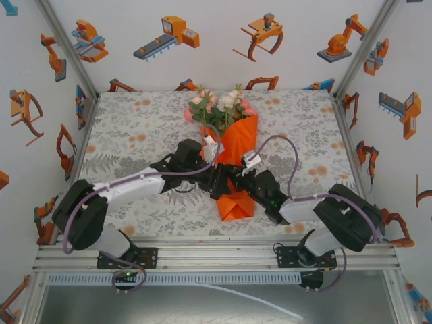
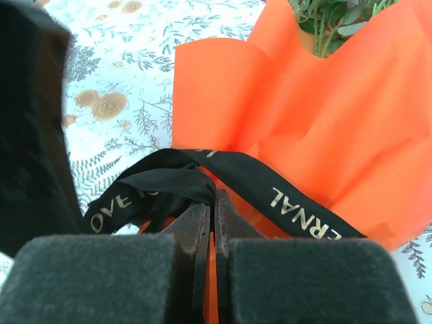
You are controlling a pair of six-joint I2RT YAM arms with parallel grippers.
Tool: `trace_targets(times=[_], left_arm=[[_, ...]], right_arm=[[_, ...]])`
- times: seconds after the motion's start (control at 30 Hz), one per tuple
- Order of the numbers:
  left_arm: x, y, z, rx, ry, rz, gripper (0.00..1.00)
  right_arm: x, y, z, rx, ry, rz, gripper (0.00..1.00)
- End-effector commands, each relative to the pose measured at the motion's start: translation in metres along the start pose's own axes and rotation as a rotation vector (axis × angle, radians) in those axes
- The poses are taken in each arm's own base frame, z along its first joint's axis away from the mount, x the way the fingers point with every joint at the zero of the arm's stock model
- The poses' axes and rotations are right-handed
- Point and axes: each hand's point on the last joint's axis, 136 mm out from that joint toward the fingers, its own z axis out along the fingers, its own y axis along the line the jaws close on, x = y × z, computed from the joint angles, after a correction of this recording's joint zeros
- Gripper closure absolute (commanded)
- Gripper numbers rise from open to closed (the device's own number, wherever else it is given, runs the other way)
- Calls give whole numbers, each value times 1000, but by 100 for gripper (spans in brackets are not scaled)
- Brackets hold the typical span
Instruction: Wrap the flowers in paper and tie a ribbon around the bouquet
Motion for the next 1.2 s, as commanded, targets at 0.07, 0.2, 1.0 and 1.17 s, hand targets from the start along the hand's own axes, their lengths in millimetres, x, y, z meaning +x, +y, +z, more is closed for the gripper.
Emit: trace_targets(times=[0.07, 0.2, 1.0, 1.17], left_arm=[[-28, -9, -42, -139, -43, 284, 47], [-54, 2, -64, -277, -115, 343, 46], [-51, 33, 10, -38, -26, 141, 61], [-44, 51, 16, -107, 8, 132, 61]], right_arm=[[-10, 12, -12, -77, -86, -97, 100], [-8, 16, -15, -98, -83, -123, 100], [-23, 29, -29, -166, -146, -216, 100], [-25, 31, -29, -175, -151, -212, 100]])
